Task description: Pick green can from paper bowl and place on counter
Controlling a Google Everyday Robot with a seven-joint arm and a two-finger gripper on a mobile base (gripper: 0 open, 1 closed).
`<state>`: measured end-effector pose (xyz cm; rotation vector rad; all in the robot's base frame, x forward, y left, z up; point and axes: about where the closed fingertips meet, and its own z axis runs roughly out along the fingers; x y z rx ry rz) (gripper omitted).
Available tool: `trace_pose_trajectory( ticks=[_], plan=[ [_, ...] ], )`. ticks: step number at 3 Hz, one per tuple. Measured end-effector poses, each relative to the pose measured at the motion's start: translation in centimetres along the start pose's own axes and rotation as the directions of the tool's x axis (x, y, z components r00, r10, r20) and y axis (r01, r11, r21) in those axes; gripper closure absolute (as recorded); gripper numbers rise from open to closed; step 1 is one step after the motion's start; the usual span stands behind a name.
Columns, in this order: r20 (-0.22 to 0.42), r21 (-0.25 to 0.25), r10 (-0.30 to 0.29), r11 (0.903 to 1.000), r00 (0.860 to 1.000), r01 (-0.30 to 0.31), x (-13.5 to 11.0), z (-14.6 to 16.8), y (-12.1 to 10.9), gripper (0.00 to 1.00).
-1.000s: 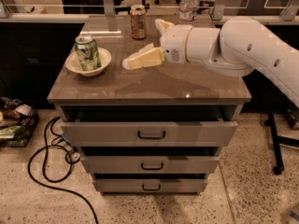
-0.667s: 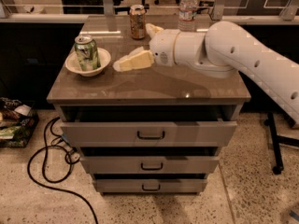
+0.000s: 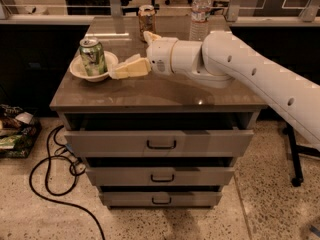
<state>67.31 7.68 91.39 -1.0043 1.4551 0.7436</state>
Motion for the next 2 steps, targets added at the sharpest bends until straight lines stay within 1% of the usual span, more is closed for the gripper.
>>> trace_pose_trajectory(
  ticks=[2],
  plan=[
    [0.038,-0.037,0.013,0.9992,0.999,-0.012,-0.1,4.7,-0.3,0.00]
  ],
)
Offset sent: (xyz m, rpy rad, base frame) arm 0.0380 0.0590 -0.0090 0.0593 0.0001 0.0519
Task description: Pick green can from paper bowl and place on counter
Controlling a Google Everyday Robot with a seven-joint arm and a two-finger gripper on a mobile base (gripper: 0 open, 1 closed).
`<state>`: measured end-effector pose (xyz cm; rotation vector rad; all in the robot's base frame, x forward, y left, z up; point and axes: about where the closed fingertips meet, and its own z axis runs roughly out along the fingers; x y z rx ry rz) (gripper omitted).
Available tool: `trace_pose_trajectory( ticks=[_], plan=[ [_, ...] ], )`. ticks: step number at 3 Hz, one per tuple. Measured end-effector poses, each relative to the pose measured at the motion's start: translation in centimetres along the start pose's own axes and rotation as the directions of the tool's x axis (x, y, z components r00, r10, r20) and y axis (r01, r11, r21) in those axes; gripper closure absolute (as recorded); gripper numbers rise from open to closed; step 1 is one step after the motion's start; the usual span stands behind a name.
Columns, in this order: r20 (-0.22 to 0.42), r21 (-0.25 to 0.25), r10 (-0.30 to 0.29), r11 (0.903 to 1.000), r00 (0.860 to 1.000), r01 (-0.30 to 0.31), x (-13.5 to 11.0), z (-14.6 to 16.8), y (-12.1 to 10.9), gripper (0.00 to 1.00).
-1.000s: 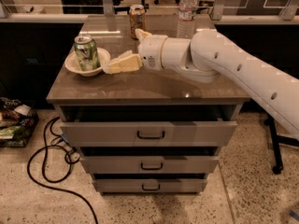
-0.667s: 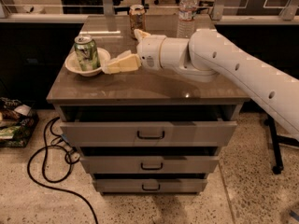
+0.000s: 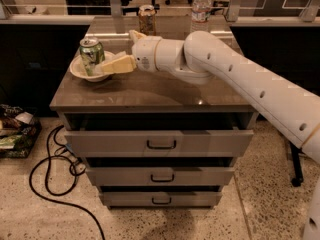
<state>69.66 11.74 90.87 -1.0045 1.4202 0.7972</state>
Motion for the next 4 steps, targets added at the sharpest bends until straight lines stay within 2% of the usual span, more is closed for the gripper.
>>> trace_pose_trajectory(
  ticks=[1,2,3,4],
  plan=[
    [0.010,-0.027,-0.003,0.9996,1.000,0.003,-0.4,1.6,0.4,0.00],
    [-0.009,-0.054,-0.003,0.9985,1.000,0.003,-0.4,3.2,0.9,0.00],
    [-0.031,-0.089,0.020,0.9958,0.999,-0.023,0.3,4.9,1.5,0.00],
    [-0.040,-0.129,0.026,0.9912,0.999,-0.031,0.4,6.1,2.1,0.18]
  ],
)
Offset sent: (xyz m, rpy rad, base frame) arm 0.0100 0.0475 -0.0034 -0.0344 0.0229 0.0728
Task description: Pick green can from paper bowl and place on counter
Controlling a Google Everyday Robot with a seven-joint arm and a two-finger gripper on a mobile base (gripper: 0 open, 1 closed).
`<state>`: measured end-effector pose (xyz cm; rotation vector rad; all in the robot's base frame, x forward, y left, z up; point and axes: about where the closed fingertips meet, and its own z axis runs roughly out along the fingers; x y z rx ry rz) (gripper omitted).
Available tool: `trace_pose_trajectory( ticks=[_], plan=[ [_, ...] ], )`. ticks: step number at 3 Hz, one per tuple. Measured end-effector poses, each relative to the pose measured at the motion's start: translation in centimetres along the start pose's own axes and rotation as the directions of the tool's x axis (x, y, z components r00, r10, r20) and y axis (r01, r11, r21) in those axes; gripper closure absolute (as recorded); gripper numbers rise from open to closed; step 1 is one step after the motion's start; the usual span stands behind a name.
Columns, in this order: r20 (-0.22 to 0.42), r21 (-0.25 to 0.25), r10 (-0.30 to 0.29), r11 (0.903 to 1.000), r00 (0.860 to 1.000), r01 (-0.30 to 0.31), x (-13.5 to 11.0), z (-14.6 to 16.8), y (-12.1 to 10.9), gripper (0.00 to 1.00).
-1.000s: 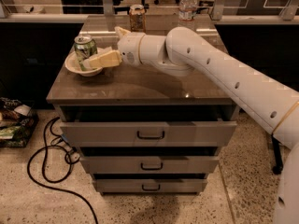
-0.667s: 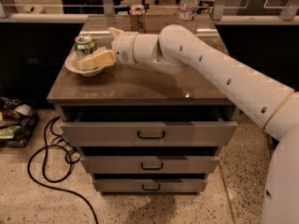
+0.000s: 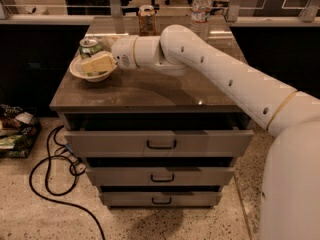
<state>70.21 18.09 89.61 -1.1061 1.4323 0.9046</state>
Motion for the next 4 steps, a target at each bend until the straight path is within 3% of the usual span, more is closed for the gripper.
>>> trace_pose_trajectory(
  ticks=[1,2,3,4],
  plan=[
    [0.010,-0.034,-0.004,0.9994,1.000,0.004,-0.34,0.88,0.59,0.41],
    [0.010,-0.039,-0.004,0.9992,1.000,0.004,-0.37,1.14,0.82,0.73],
    [0.011,-0.043,-0.004,0.9991,1.000,0.004,-0.40,1.33,0.98,0.95],
    [0.011,-0.046,-0.004,0.9989,1.000,0.004,-0.42,1.48,1.10,1.00]
  ],
)
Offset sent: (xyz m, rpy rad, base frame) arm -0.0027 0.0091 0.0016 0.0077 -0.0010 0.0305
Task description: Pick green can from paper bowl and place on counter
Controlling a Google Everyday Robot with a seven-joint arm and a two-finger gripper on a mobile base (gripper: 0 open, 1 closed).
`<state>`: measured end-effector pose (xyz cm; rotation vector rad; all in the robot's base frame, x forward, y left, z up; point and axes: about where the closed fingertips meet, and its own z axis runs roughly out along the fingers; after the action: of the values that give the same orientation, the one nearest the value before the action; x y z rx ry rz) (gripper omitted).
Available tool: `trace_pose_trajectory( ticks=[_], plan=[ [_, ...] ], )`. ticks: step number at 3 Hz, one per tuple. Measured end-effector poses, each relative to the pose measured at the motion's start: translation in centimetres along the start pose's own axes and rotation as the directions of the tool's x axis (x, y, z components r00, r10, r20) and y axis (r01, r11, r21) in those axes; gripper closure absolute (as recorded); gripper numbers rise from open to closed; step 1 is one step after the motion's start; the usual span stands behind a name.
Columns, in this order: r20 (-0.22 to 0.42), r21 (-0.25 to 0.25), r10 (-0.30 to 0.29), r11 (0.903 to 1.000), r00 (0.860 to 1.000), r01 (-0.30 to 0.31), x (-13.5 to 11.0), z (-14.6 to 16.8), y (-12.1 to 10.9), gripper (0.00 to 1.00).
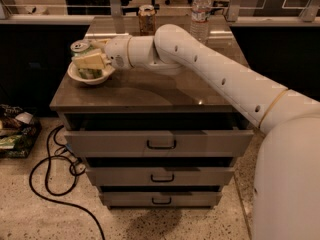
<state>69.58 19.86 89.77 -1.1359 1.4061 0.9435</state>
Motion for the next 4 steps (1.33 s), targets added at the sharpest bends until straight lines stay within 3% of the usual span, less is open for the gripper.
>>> trace_pose_trajectory(
  ticks=[1,2,3,4],
  plan=[
    [0.000,0.000,0.000,1.0000,1.000,0.000,0.0,0.0,0.0,1.00],
    [0.023,-0.027,-0.001,0.9996,1.000,0.001,-1.7,-0.2,-0.6,1.00],
    [0.079,-0.046,-0.008,0.9989,0.997,0.011,-5.0,-1.7,-1.9,1.00],
    [0.112,-0.021,-0.017,0.9996,0.994,0.019,-7.5,-4.3,-2.7,1.00]
  ],
)
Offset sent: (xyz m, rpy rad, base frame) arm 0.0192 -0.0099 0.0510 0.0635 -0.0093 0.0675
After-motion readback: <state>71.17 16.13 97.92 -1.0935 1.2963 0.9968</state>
